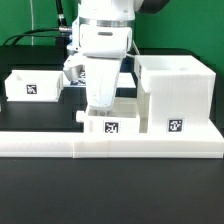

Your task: Assemble drawer

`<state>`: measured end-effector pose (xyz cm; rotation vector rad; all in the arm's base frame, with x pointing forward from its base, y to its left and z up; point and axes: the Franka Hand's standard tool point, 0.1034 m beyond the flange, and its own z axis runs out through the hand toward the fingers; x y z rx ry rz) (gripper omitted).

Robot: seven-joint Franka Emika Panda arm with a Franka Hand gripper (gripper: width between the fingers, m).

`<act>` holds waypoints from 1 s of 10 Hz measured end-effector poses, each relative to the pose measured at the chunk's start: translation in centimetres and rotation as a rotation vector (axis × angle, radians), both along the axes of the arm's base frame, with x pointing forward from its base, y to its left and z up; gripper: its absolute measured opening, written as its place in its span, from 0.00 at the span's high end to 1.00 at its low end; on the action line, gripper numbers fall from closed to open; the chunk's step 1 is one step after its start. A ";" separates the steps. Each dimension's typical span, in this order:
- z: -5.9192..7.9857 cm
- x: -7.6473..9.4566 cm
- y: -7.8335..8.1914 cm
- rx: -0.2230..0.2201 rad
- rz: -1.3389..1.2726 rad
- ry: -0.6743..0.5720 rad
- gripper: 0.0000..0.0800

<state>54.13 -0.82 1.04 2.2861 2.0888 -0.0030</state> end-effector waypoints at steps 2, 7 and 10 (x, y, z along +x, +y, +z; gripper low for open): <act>0.1 0.2 1.0 -0.009 0.045 0.020 0.95; 0.1 0.3 1.2 -0.022 0.050 0.026 0.95; -0.1 0.2 1.6 -0.021 0.030 0.028 0.95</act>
Offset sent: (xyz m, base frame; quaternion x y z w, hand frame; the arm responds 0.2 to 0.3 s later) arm 0.0066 0.0158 -0.0014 0.0138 -0.0394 -0.0600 0.9973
